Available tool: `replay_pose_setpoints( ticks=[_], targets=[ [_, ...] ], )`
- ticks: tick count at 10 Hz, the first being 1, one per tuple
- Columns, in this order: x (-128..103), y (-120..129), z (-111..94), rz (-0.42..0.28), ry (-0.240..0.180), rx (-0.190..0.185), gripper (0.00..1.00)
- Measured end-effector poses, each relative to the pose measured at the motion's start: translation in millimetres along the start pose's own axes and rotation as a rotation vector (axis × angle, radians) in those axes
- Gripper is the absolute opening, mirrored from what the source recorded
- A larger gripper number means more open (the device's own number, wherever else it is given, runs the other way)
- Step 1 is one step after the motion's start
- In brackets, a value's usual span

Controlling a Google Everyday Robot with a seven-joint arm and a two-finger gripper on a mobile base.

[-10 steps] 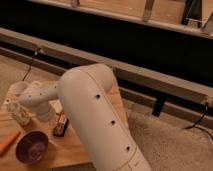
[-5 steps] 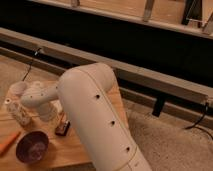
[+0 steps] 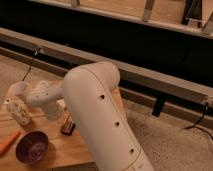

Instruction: Push the eraser across the table

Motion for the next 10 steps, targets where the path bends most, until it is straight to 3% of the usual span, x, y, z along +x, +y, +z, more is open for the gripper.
replay_pose_setpoints(
  ticks=[6, 10],
  targets=[
    [27.5, -42.2, 15.1, 0.12, 0.022, -0.017, 0.0],
    [56.4, -80.1, 18.1, 0.192, 0.042, 0.011, 0.0]
  ],
)
